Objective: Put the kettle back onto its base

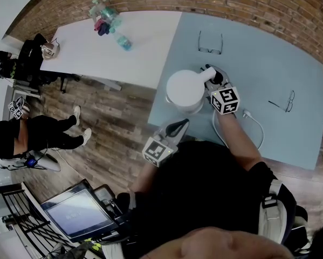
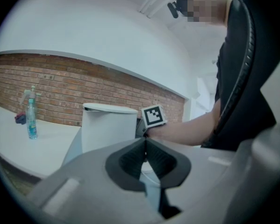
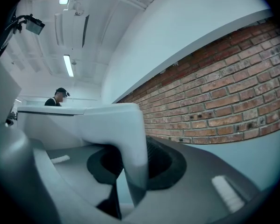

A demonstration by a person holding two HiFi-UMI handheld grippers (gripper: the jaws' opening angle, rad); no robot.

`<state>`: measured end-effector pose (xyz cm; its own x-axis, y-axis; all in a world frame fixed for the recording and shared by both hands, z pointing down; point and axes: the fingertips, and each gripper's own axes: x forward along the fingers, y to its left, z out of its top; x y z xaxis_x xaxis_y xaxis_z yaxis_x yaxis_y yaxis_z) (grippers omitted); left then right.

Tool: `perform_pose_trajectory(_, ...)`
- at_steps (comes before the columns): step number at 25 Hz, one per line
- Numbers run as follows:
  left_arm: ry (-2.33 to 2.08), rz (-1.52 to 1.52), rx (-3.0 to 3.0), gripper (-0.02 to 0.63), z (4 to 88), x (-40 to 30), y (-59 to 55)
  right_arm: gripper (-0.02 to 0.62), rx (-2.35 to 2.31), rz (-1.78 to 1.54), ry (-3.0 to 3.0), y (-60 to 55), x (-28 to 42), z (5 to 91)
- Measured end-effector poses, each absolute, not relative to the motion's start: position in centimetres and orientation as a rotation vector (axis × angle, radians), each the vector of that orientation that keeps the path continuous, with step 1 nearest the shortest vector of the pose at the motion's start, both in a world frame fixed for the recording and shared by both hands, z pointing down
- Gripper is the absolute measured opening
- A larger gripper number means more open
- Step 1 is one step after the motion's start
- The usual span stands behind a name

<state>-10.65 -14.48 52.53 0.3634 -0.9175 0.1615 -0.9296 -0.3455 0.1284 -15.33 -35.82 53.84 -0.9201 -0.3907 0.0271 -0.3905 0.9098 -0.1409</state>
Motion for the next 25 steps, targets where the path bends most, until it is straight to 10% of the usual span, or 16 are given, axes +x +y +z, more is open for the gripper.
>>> perform_pose_trajectory(25,-1.449,0.082,2.547,0.002,52.5,-6.9,-17.5,0.098,-0.909,-0.206,2.976,-40.2,-7.3,52.5)
